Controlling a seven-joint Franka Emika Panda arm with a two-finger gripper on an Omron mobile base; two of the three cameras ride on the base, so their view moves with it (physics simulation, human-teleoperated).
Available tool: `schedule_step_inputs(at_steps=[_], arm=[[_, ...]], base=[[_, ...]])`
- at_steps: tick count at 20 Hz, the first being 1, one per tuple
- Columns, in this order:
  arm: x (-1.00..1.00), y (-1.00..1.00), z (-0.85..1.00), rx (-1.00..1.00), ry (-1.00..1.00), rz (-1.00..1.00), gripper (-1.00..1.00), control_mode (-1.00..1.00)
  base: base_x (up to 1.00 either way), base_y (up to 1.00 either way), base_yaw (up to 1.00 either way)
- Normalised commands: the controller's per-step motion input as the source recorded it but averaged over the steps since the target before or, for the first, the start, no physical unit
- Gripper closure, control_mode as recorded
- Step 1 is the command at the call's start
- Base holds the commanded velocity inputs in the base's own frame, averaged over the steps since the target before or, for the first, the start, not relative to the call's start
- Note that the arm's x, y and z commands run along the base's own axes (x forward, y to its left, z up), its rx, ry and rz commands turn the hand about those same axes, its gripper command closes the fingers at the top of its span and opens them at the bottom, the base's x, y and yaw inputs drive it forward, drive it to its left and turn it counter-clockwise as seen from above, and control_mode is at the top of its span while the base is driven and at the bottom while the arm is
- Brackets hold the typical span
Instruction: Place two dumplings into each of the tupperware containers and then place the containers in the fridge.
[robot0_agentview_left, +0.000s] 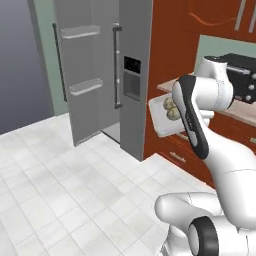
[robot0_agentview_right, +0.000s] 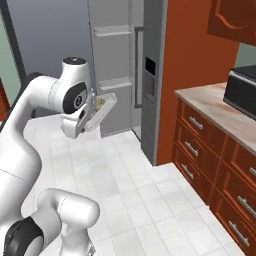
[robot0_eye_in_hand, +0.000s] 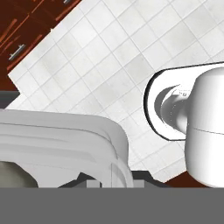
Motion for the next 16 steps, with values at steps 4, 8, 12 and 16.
schedule_step_inputs(at_steps=[4,8,12,16], arm=[[0.0,0.0,0.0,0.0,0.0,0.0,1.0,1.0],[0.0,0.0,0.0,0.0,0.0,0.0,1.0,1.0],[0.0,0.0,0.0,0.0,0.0,0.0,1.0,1.0],[0.0,0.0,0.0,0.0,0.0,0.0,1.0,1.0]], base=[[1.0,0.12,0.18],[1.0,0.15,0.12],[1.0,0.29,0.01],[1.0,0.33,0.0]])
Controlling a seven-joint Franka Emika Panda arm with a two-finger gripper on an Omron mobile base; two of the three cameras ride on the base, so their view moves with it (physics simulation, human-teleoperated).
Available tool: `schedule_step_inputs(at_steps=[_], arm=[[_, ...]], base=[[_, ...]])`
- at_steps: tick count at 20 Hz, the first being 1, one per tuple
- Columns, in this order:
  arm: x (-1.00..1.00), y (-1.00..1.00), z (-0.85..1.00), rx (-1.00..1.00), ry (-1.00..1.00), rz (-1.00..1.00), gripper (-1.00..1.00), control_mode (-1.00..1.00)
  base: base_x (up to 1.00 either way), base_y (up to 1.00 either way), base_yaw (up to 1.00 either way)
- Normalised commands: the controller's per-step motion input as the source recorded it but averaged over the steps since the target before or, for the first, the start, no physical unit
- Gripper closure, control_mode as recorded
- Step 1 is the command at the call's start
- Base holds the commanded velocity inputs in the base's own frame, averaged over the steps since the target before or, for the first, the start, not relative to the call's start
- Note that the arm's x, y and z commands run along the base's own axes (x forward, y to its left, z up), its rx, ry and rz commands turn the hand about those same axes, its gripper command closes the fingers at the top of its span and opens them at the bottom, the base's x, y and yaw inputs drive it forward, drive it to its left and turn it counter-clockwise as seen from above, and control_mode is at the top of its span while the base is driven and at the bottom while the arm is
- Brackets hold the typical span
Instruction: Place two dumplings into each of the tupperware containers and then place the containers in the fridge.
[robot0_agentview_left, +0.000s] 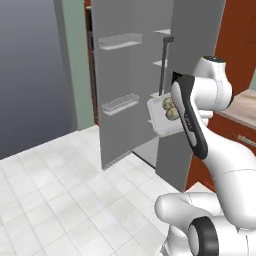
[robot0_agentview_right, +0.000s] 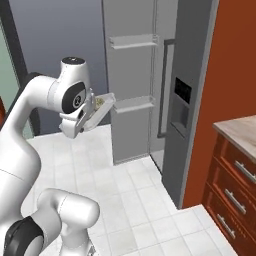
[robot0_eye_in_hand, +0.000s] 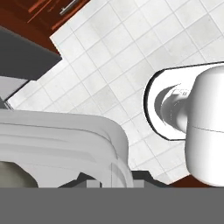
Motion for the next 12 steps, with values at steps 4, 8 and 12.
schedule_step_inputs(at_steps=[4,8,12], arm=[[0.0,0.0,0.0,0.0,0.0,0.0,1.0,1.0],[0.0,0.0,0.0,0.0,0.0,0.0,1.0,1.0],[0.0,0.0,0.0,0.0,0.0,0.0,1.0,1.0]], base=[[0.99,0.18,0.0],[0.82,0.13,-0.08],[0.74,0.0,-0.22]])
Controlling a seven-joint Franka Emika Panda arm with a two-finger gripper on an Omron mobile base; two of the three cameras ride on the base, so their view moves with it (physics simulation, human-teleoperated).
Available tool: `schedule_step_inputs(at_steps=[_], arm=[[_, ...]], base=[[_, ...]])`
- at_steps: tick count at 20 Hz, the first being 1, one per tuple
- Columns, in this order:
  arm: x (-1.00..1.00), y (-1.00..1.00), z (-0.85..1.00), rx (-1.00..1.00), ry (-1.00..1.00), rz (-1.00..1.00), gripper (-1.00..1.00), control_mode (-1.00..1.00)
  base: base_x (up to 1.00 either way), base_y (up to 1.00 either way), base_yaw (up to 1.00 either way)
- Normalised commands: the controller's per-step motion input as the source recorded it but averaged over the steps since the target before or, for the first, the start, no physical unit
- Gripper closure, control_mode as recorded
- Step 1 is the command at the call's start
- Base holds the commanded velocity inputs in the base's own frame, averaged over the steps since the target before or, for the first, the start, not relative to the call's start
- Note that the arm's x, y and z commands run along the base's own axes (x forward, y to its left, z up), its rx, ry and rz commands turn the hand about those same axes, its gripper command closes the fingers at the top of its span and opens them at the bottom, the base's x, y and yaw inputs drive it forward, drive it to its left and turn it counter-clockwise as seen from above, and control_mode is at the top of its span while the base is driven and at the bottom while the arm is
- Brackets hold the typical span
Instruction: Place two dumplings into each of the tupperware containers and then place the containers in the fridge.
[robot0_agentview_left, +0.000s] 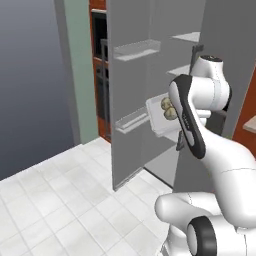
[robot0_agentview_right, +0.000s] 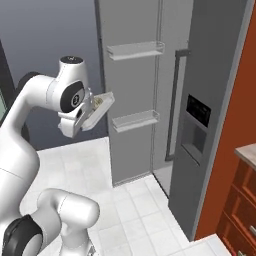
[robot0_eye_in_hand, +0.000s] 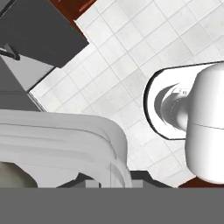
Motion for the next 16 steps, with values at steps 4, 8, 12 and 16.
schedule_step_inputs(at_steps=[4,8,12,16], arm=[[0.0,0.0,0.0,0.0,0.0,0.0,1.0,1.0],[0.0,0.0,0.0,0.0,0.0,0.0,1.0,1.0],[0.0,0.0,0.0,0.0,0.0,0.0,1.0,1.0],[0.0,0.0,0.0,0.0,0.0,0.0,1.0,1.0]], base=[[0.82,0.02,-0.25],[0.88,0.02,-0.21],[0.61,0.06,-0.33],[0.5,0.14,-0.5]])
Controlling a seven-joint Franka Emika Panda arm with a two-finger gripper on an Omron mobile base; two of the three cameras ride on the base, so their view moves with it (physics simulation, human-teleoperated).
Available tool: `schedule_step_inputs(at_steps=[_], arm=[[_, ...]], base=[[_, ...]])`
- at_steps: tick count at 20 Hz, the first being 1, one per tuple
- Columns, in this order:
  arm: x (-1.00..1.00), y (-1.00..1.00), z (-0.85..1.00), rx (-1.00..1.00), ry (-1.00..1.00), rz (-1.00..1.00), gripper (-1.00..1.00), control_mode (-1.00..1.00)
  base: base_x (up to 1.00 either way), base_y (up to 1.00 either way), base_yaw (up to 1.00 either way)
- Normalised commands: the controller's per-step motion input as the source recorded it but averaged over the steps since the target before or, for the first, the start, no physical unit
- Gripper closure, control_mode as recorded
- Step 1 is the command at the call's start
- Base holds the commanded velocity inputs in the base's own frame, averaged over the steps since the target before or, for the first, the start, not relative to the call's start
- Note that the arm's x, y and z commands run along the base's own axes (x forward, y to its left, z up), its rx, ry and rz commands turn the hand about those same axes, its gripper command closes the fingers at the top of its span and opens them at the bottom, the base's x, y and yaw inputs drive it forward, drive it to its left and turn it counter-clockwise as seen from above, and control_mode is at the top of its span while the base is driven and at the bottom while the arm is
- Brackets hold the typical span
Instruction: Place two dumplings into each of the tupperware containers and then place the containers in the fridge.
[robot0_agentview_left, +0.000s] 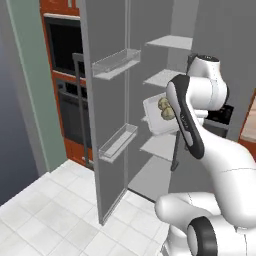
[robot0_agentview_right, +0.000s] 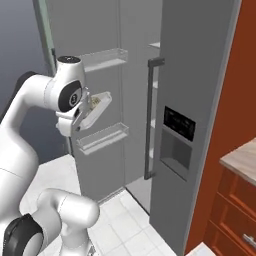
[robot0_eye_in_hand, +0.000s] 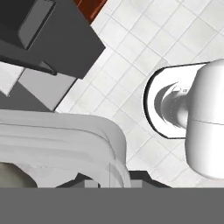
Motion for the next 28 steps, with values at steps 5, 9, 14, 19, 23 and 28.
schedule_step_inputs(at_steps=[5,9,14,19,23,28], arm=[[0.0,0.0,0.0,0.0,0.0,0.0,1.0,1.0],[0.0,0.0,0.0,0.0,0.0,0.0,1.0,1.0],[0.0,0.0,0.0,0.0,0.0,0.0,1.0,1.0],[0.0,0.0,0.0,0.0,0.0,0.0,1.0,1.0],[0.0,0.0,0.0,0.0,0.0,0.0,1.0,1.0],[0.0,0.0,0.0,0.0,0.0,0.0,1.0,1.0]], base=[[0.42,0.14,-0.5],[0.37,0.47,-0.53],[0.26,0.6,-0.45],[0.33,0.51,-0.36],[0.34,0.43,-0.2],[0.75,0.18,0.0]])
